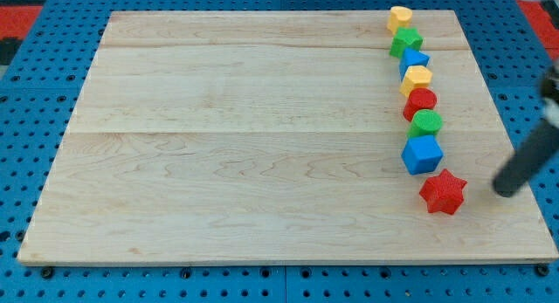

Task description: Push the red star to the bottom center of the board

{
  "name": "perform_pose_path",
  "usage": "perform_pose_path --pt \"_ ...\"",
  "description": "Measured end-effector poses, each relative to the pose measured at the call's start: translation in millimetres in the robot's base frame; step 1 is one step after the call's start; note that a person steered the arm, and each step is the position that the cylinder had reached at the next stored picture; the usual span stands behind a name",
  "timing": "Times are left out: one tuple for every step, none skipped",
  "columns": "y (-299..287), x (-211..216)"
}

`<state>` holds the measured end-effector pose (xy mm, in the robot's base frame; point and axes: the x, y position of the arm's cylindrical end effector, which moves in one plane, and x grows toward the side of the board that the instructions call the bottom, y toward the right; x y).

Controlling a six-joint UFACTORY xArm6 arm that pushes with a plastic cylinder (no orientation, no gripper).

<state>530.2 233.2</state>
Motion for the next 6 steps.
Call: perform_pose_path --pt "-44 -7" --pt "-96 5" --pt "-27 18" --pt "-19 50" --pt "-93 35" --pt "-166 7"
